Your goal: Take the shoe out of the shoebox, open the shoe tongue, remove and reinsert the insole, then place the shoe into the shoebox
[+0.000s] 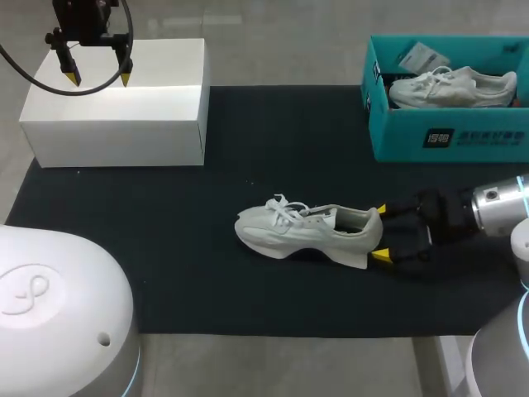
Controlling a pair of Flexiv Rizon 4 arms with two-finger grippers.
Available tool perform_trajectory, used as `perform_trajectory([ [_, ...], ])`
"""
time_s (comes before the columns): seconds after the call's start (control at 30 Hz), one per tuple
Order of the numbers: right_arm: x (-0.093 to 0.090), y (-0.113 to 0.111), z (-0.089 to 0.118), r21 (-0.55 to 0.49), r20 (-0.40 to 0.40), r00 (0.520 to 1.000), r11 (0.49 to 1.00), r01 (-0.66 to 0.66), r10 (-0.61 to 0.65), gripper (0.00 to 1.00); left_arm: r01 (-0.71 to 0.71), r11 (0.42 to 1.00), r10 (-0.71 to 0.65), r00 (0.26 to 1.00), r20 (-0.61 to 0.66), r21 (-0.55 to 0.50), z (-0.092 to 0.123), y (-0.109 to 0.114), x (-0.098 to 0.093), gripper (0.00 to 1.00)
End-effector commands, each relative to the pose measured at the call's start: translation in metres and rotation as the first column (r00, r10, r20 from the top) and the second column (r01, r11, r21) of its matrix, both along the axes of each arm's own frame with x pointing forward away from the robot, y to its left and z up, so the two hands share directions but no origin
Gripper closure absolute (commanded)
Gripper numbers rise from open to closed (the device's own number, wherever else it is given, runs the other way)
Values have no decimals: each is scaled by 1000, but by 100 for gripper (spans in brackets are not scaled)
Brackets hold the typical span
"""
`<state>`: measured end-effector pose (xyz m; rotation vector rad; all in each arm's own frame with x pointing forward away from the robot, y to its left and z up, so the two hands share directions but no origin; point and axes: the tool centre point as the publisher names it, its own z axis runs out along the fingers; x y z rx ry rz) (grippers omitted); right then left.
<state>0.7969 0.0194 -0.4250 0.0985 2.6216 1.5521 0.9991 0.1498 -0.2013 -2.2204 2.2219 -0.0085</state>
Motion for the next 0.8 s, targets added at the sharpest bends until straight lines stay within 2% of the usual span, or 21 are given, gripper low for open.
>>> perform_trajectory([
  [0.03, -4, 2, -3, -2, -3, 1000, 1000, 9, -9, 0, 0, 1000, 0, 1000, -2, 2, 1, 0, 0, 0],
  [0.2, -10, -8, 1, -1, -7, 999, 999, 33, -33, 0, 0, 1000, 0, 1000, -2, 2, 1, 0, 0, 0],
  [0.33, -14, -2, 3, 12, -6, 999, 999, 34, -34, 0, 0, 1000, 0, 1000, -2, 2, 1, 0, 0, 0],
  [0.8, -4, 15, -3, 38, -17, 1000, 999, 1, 0, 0, 0, 1000, 0, 1000, -2, 2, 1, 0, 0, 0],
])
